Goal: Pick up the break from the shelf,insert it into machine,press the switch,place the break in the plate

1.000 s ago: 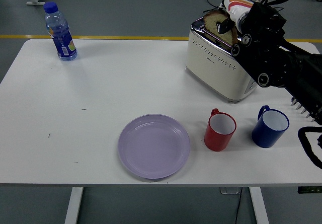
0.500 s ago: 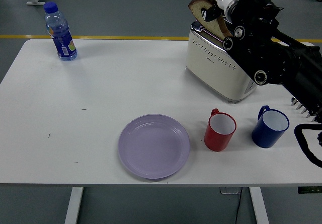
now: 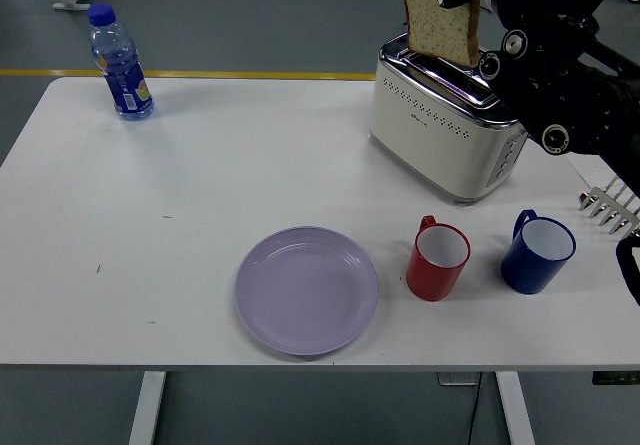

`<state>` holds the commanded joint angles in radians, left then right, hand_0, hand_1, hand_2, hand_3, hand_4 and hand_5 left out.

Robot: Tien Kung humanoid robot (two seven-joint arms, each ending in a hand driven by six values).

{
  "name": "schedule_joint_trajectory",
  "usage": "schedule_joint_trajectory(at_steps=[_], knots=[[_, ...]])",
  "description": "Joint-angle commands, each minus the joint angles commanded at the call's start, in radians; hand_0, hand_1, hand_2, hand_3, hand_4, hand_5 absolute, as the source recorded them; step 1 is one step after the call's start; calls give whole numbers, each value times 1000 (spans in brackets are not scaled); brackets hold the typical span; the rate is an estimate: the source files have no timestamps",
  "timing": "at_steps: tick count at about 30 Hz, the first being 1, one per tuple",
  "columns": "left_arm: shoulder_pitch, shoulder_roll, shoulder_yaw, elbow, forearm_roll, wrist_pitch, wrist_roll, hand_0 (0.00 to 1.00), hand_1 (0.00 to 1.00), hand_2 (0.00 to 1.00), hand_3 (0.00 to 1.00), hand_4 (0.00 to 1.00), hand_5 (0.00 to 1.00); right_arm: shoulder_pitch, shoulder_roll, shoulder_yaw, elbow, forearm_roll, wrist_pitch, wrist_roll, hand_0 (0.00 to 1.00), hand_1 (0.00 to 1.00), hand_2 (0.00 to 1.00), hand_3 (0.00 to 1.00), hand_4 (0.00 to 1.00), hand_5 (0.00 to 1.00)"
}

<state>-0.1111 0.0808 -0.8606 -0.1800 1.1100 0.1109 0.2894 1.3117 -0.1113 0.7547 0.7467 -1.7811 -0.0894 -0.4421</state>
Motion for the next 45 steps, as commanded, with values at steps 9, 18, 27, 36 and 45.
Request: schedule_joint_trajectory(at_steps=[9,18,27,36,45], knots=[[1,-1,-5,0,4,-1,0,654,591,593,604,331,946,-54,-90,44,228,142,-53,-51,253,310,387,498,463,2],[3,-2,-5,0,-1,-1,-2,654,591,593,603,329,946,-147,-201,86,521,305,-98,-106,256,306,383,495,494,2],[4,-2,-7,0,-2,-1,-1,654,591,593,604,329,947,-216,-258,98,695,406,-104,-117,254,304,380,496,494,2],[8,-3,-16,0,13,-4,0,654,590,592,603,329,948,-320,-316,55,872,641,-121,-110,251,299,376,494,499,2],[12,-5,-26,0,28,-5,1,653,590,593,603,328,948,-408,-317,-26,945,780,-133,-101,246,296,373,493,494,2]])
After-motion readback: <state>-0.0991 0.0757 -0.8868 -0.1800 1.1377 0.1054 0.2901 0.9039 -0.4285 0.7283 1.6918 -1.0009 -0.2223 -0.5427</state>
